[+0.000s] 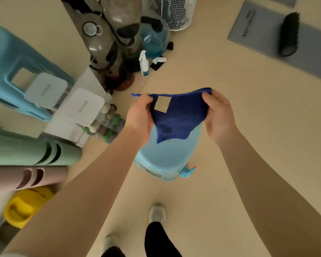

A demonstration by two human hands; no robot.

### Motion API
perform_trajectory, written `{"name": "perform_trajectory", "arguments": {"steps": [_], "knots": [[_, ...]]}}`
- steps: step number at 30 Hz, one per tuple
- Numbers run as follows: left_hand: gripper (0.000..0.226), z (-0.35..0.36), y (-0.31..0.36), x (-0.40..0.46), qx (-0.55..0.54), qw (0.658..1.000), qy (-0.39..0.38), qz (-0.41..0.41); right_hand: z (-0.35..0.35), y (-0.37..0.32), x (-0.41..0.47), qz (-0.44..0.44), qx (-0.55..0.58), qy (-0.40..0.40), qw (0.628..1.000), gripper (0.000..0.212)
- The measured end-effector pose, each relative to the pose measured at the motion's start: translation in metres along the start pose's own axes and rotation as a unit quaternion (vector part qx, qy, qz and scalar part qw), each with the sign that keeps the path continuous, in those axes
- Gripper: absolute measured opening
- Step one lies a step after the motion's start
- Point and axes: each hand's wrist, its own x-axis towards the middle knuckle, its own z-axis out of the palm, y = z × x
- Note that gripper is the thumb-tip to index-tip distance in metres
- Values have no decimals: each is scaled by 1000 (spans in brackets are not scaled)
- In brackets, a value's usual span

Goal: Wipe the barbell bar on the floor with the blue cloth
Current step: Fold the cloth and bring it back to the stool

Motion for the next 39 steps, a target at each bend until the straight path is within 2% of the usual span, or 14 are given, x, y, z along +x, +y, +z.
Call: {"name": "perform_trajectory", "arguments": {"steps": [5, 7, 10, 14, 19, 23, 24, 26, 27, 29, 31, 33, 36, 39], "knots": [[16, 0, -8, 21, 85, 996, 28, 32, -14, 0, 3, 2, -46, 16, 999, 12], [29, -17, -28, 32, 137, 990, 22, 34, -22, 24, -3, 42, -80, 34, 995, 7], [26, -48, -66, 47, 230, 972, -26, 32, -33, 72, -18, 124, -100, 85, 983, 16], [31, -90, -119, 71, 311, 950, -36, -11, -46, 144, -29, 229, -153, 150, 949, 22], [5, -124, -155, 105, 385, 921, -20, -60, -54, 218, -17, 308, -246, 184, 900, 9], [18, -125, -168, 132, 468, 882, -37, -35, -59, 246, 2, 284, -347, 237, 862, 9], [22, -125, -171, 137, 499, 866, -31, -22, -61, 248, 4, 278, -376, 252, 847, 7], [28, -127, -175, 139, 591, 806, 10, 22, -64, 247, 4, 292, -420, 261, 819, 15], [32, -128, -175, 135, 601, 798, 36, 17, -64, 247, 1, 308, -432, 243, 812, 15], [34, -130, -177, 124, 568, 818, 64, -60, -60, 246, -7, 344, -433, 201, 808, 20], [33, -135, -183, 114, 527, 838, 37, -134, -55, 248, -15, 355, -414, 196, 815, 20], [19, -137, -185, 108, 466, 867, 6, -178, -53, 246, -19, 351, -396, 196, 825, 23], [19, -133, -177, 109, 369, 904, 9, -215, -51, 235, -19, 365, -265, 225, 864, 33], [7, -117, -160, 121, 263, 939, 52, -216, -53, 217, -9, 350, -144, 263, 888, 20]]}}
